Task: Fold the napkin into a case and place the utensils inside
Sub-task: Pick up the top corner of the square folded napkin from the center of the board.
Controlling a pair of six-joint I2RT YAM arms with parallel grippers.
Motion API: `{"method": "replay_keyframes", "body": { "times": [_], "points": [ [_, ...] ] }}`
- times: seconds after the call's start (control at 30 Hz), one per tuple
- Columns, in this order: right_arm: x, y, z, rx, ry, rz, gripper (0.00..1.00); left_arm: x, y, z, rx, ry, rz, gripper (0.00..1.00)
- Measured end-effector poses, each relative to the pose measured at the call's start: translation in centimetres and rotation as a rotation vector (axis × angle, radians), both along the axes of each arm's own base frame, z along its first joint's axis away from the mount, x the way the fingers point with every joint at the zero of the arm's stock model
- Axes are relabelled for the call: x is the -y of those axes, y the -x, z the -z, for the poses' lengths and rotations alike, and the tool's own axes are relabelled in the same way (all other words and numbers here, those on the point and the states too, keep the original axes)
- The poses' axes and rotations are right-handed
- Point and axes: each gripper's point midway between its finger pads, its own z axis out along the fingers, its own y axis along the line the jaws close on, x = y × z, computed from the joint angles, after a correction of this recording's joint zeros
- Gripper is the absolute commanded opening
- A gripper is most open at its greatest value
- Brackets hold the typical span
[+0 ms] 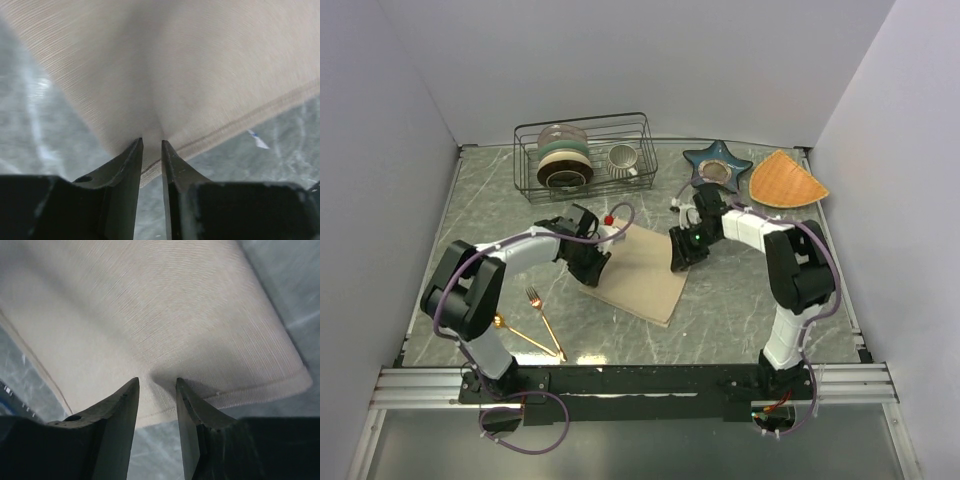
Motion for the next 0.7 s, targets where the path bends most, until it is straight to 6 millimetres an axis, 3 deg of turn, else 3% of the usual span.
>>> {"method": "replay_keyframes", "body": {
  "times": [0.17,0.3,0.37,0.47,0.57,0.7],
  "points": [
    [-0.7,5.8,-0.4,-0.097,-0.044,-0.047,0.48,-1.0,-2.2,-0.3,0.024,-0.007,0.004,0.43],
    [-3.0,11.6,-2.0,-0.191,-0.112,-0.138,0.52,-0.1,-2.6,-1.5,0.04,0.048,0.058,0.54],
    [-4.0,12.9,-3.2,-0.22,-0.15,-0.168,0.52,0.5,-2.4,-2.5,0.054,0.102,0.084,0.57],
    [-4.1,11.9,-4.5,-0.219,-0.18,-0.146,0.52,1.3,-1.4,-5.4,0.124,0.199,0.129,0.6],
    [-3.2,9.2,-5.6,-0.177,-0.202,-0.082,0.52,2.0,0.8,-8.8,0.243,0.304,0.208,0.58],
    [-2.2,6.1,-6.8,-0.122,-0.219,-0.02,0.52,5.0,5.1,-10.4,0.328,0.37,0.388,0.54]
  ]
}}
